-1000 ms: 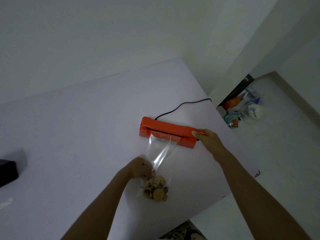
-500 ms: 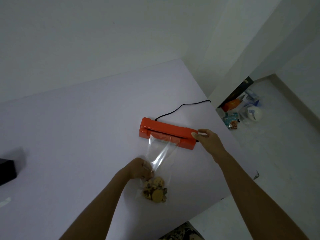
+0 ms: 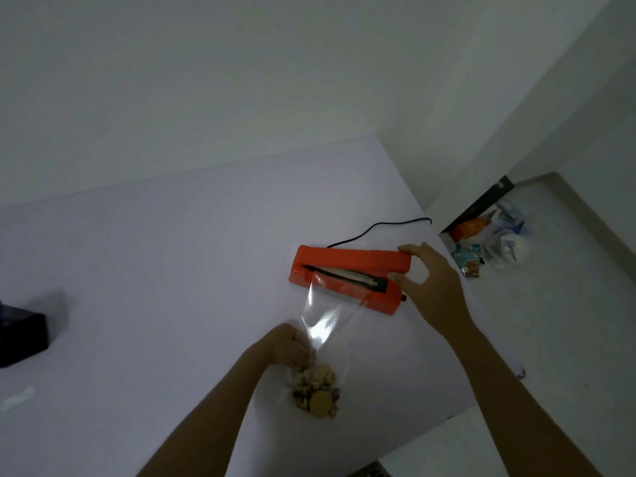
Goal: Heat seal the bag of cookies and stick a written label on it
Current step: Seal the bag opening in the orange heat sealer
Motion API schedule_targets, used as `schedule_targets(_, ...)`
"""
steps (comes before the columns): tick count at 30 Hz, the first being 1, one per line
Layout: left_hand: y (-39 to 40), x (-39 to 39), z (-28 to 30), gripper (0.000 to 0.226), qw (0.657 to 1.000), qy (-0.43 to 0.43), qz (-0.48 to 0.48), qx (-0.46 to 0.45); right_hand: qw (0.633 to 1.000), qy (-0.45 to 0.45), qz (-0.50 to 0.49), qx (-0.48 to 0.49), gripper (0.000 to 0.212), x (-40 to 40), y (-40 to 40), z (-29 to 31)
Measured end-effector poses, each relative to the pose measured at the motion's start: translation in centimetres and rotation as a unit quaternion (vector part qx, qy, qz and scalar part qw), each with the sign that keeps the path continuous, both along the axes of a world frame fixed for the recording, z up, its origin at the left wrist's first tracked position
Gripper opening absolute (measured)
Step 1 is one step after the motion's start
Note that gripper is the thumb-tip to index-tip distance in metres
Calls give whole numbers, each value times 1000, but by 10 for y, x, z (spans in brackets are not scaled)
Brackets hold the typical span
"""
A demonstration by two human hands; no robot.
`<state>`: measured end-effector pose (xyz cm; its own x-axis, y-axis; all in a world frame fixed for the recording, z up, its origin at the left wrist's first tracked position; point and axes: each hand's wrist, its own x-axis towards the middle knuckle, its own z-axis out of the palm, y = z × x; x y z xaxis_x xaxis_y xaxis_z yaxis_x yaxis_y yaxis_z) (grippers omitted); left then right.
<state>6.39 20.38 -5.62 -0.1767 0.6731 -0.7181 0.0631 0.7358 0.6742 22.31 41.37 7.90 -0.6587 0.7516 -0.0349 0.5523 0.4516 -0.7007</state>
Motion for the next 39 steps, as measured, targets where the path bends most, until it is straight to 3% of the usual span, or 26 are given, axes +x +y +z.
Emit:
schedule_targets(4, -1, -1, 9, 12, 999, -41, 25, -4, 996, 24, 76, 40, 45, -31, -2, 42)
schedule_targets(9, -7, 3, 21, 3, 986, -97, 135, 9, 984, 48, 161, 60, 54, -89, -14, 71)
schedule_targets(18, -7, 5, 26, 1, 977, -130, 169, 12, 962, 46, 261, 64, 55, -192, -49, 76)
schedule_targets(24, -10, -4, 19, 18, 972, -125, 199, 28, 961, 41, 270, 35, 64, -198, -48, 75)
schedule_targets(28, -1, -8, 19, 25, 971, -23, 226, 74, 980, 88, 179, -7, 45, -154, -19, 56)
schedule_targets(31, 11, -7, 17, 26, 965, 65, 239, 90, 995, 37, 94, -3, 34, -103, 11, 19)
schedule_targets(33, 18, 1, 18, 28, 948, 171, 251, 92, 995, -60, 72, -19, 47, -65, 25, -7)
schedule_targets(35, 23, 14, 23, 24, 901, 341, 246, 109, 982, -158, 82, -61, 67, -32, 28, -29)
schedule_targets(39, 37, 48, 19, 20, 818, 532, 104, 192, 976, -164, 80, -117, 98, -6, 20, -52)
